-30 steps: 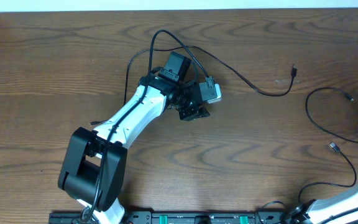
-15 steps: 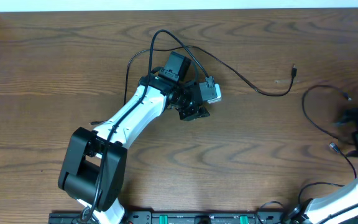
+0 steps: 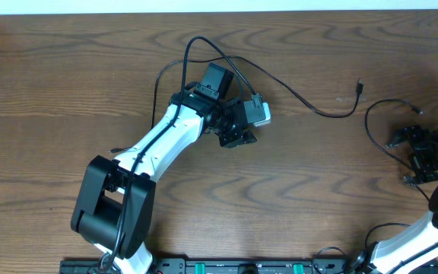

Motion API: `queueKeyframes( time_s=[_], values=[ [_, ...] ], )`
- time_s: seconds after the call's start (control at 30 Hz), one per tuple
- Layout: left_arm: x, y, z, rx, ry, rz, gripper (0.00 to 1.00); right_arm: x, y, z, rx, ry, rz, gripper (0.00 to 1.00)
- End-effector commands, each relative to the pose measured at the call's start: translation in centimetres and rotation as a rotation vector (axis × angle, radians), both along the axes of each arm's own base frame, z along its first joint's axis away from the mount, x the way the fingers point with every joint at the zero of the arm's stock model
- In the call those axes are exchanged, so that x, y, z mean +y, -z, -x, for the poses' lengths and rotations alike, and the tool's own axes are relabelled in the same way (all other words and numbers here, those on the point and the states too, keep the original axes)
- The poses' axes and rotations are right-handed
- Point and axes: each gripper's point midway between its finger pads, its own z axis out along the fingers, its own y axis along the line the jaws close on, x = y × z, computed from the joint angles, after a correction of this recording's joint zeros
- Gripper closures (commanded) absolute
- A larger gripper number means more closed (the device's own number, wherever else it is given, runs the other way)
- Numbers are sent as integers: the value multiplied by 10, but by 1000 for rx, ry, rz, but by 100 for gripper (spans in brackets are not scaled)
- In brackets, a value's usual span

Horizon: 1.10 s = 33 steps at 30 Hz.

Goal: Untangle cables

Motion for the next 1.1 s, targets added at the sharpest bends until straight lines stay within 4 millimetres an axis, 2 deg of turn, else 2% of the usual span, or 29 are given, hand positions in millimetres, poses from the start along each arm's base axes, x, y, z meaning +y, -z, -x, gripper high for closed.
queueKeyframes(
  time_s=[0.0,0.13,0.23,0.3,0.4,0.53,0.63,0.73,0.83,0.97,1.07],
  values=[
    [-1,2,0,3,-1,-6,47,9,-6,-5,-23,9,-17,1],
    [0,2,0,4,-1,-7,47,34,-15,-31,-152,35,-170,1],
    [0,2,0,4,-1,-7,47,43,-21,-45,-219,25,-204,2],
    [0,2,0,4,-1,-7,47,37,-25,-48,-224,9,-129,5],
    [0,2,0,4,-1,-7,47,8,-41,-47,-213,-26,139,4],
    [-1,2,0,3,-1,-6,47,-13,-105,-46,-283,-121,472,1],
    [-1,2,-1,1,-1,-5,47,-3,-157,-41,-384,-248,612,1],
    [-1,2,-1,0,-1,-5,47,18,-191,-20,-447,-286,632,1],
    [-1,2,-1,1,-1,-5,47,34,-197,21,-412,-151,587,1],
    [-1,2,-1,1,-1,-5,47,44,-171,67,-327,-29,554,1],
    [-1,2,-1,1,-1,-5,47,55,-145,87,-299,28,505,1]
  ],
)
